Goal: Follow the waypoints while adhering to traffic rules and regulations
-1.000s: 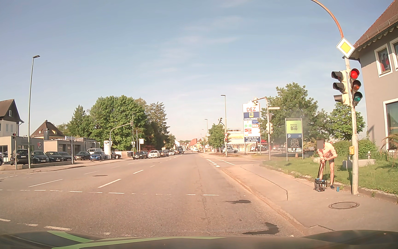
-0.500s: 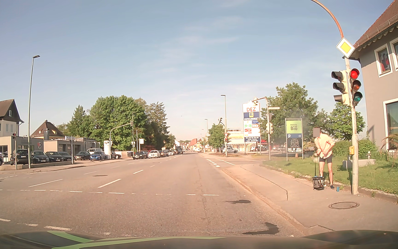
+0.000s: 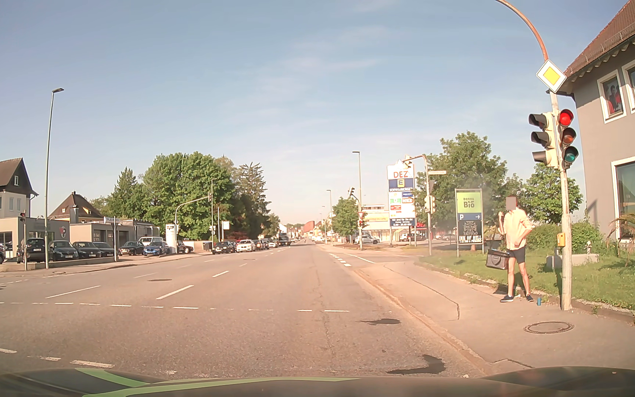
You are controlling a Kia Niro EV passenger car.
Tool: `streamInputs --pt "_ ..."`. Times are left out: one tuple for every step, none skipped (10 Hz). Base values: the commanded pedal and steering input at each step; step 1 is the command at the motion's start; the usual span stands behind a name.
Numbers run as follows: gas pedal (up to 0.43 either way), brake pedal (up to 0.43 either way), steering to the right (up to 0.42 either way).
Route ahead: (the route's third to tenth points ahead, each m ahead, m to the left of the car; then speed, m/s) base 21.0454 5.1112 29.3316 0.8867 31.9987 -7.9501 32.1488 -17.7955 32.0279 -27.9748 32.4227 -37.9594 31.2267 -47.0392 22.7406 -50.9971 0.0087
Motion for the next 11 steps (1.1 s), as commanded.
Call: streamInputs --pt "0.000 0.128 0.000" --pt "0.000 0.128 0.000" --pt "0.000 0.128 0.000" --pt "0.000 0.128 0.000" --pt "0.000 0.128 0.000" --pt "0.000 0.128 0.000" --pt "0.000 0.128 0.000" --pt "0.000 0.128 0.000" --pt "0.000 0.128 0.000" --pt "0.000 0.128 0.000" --pt "0.000 0.128 0.000"
